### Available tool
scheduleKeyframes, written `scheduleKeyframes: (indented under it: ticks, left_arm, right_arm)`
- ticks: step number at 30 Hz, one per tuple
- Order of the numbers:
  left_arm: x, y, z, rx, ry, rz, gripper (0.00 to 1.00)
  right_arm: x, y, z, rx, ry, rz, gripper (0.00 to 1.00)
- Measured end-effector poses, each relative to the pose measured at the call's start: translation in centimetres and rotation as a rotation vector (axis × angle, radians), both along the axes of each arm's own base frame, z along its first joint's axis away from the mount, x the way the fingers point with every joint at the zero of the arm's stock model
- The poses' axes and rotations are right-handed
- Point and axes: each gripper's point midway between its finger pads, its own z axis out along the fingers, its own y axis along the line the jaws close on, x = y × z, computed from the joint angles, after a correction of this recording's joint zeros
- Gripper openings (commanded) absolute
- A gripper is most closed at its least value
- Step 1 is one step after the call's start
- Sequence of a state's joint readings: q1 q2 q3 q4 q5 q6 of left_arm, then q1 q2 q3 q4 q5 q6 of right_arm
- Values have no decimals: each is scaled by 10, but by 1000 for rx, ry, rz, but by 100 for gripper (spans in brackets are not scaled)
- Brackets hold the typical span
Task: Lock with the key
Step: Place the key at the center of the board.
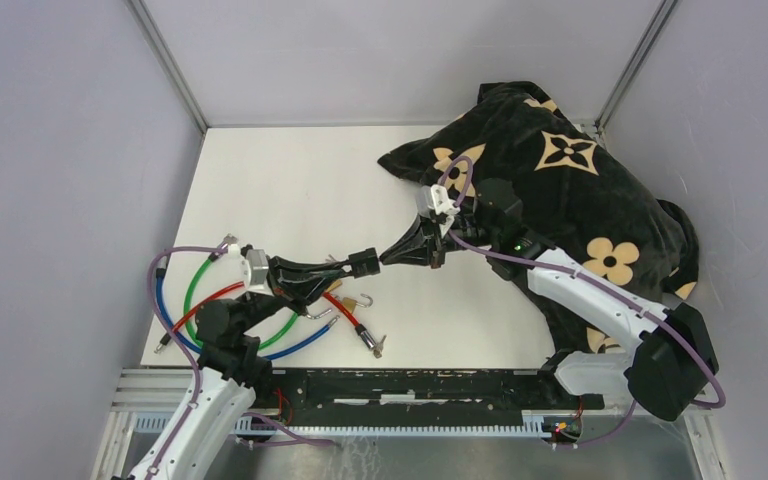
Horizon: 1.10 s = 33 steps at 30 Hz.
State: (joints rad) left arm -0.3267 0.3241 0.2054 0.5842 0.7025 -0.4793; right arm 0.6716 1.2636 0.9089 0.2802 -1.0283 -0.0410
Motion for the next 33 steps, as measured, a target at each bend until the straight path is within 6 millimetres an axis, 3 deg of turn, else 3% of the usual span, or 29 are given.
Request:
scheduleKeyframes:
  ticks: [7, 14, 24, 29, 33]
  left_arm:
    - [0, 0, -3, 4, 10, -3, 2]
    - [0, 2, 1, -6, -5, 8, 2]
    - [0, 2, 0, -6, -2, 9, 2]
    - [1, 2, 0, -8, -1, 14, 2]
    - [2, 3, 1, -11, 1, 21, 2]
  right_arm:
    - [8, -24, -4, -10, 6, -51, 0]
    - [46, -73, -15, -25, -1, -262, 0]
    - [65, -88, -26, -30, 93, -385, 0]
    - [99, -96, -66, -27, 372, -634, 0]
    - [104, -113, -113, 17, 604, -828, 0]
